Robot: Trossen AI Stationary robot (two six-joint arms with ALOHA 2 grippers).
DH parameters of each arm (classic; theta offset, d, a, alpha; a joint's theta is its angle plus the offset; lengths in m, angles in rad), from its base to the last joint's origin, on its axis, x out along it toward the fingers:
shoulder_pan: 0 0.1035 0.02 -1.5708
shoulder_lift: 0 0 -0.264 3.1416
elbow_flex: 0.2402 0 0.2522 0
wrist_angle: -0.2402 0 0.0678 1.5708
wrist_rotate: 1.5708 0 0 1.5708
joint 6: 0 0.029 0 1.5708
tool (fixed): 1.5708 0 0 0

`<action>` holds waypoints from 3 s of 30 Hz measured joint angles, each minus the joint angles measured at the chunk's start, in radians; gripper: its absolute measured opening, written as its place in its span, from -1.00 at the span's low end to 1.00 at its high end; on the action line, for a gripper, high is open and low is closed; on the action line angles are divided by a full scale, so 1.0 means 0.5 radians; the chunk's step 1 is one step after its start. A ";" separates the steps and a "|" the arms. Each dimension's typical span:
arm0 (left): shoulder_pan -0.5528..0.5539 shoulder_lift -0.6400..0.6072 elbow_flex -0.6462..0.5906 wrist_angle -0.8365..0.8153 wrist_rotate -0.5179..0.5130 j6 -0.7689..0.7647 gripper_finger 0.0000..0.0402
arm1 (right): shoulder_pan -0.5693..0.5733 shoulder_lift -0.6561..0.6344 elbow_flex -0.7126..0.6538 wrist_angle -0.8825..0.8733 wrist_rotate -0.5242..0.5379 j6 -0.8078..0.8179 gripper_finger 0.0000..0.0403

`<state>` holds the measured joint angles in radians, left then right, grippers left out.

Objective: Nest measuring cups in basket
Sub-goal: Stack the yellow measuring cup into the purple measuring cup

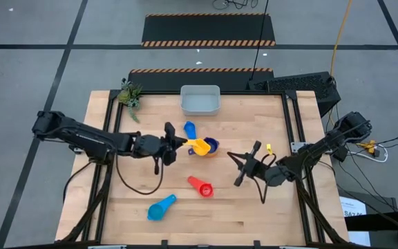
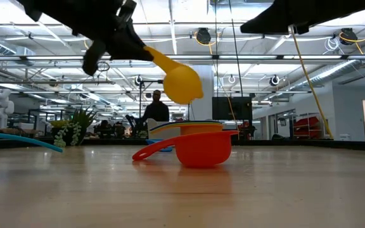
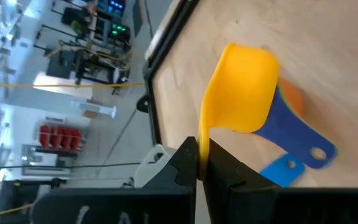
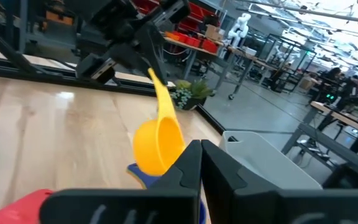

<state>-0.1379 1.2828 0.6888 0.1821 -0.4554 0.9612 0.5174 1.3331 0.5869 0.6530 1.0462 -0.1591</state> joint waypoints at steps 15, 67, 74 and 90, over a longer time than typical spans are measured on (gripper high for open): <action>0.065 0.421 -0.001 0.518 -0.122 0.191 -0.96 | -0.013 0.000 0.000 0.000 0.002 -0.090 -1.00; 0.077 0.500 0.001 0.596 -0.191 0.164 -0.97 | -0.014 0.000 0.000 0.001 0.011 -0.109 -1.00; 0.090 0.500 0.001 0.589 -0.191 0.053 -0.95 | -0.036 0.000 0.000 0.001 0.009 -0.128 -1.00; 0.076 0.763 0.002 0.814 -0.293 0.008 -0.88 | -0.040 0.000 0.000 0.001 0.000 -0.088 -1.00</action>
<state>-0.1001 1.6643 0.6899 0.5890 -0.6018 0.9650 0.4973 1.3331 0.5869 0.6537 1.0462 -0.2031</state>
